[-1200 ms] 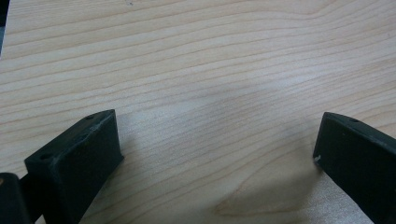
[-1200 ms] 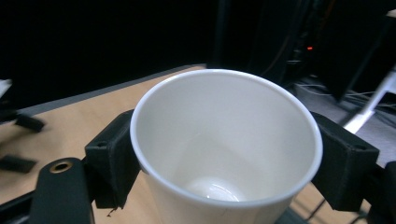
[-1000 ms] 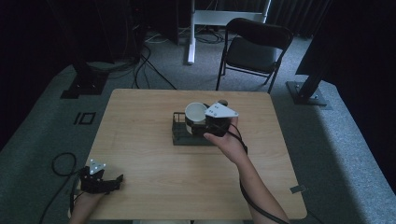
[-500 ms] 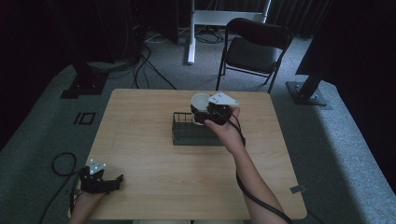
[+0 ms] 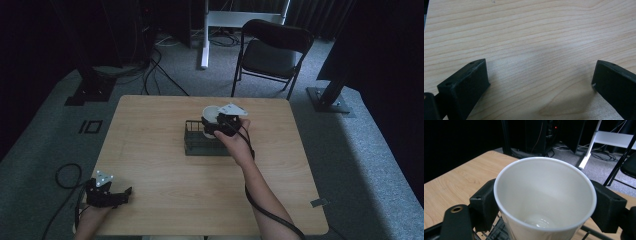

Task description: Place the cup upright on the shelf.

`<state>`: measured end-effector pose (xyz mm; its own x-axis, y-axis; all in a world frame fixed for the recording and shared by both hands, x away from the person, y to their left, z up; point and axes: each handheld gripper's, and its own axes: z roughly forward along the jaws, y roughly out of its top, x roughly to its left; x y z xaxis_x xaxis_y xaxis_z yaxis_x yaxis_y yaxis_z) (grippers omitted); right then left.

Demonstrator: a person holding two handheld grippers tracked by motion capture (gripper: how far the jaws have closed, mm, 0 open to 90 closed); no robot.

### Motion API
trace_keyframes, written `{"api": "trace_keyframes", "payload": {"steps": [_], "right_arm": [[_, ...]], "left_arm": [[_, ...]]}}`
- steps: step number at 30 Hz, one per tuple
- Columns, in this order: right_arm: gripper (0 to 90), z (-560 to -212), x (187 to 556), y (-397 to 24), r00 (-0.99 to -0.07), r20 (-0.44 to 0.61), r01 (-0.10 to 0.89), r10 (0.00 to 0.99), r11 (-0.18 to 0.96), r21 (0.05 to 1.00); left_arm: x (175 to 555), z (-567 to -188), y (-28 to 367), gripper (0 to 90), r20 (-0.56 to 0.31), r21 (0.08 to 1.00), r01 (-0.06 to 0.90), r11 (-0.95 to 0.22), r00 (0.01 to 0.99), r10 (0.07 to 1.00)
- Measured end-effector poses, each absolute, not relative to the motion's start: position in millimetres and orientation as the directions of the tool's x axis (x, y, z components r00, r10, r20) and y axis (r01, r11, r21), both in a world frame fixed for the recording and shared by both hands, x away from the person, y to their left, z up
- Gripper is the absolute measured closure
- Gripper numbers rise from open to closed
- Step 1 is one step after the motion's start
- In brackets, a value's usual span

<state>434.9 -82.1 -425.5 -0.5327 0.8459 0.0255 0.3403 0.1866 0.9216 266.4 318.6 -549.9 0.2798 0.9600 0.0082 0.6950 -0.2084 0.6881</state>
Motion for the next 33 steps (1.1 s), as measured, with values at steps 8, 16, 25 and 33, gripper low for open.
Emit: {"api": "trace_keyframes", "payload": {"steps": [8,16,25,33], "right_arm": [[19.8,-440,438,-83,-0.517,0.033,0.369,0.855,0.188,0.910],[19.7,-450,438,-83,-0.518,0.020,0.380,0.855,0.209,0.901],[19.7,-458,437,-84,-0.526,0.012,0.386,0.850,0.226,0.894],[19.6,-461,432,-85,-0.528,0.006,0.371,0.849,0.224,0.901]], "left_arm": [[266,-550,319,0.9,0.008,0.688,0.695,-0.208,0.280,0.960],[266,-550,319,0.9,0.008,0.688,0.695,-0.208,0.280,0.960],[266,-550,319,0.9,0.008,0.688,0.695,-0.209,0.280,0.960],[266,-550,319,0.9,0.008,0.688,0.695,-0.208,0.280,0.960]]}}
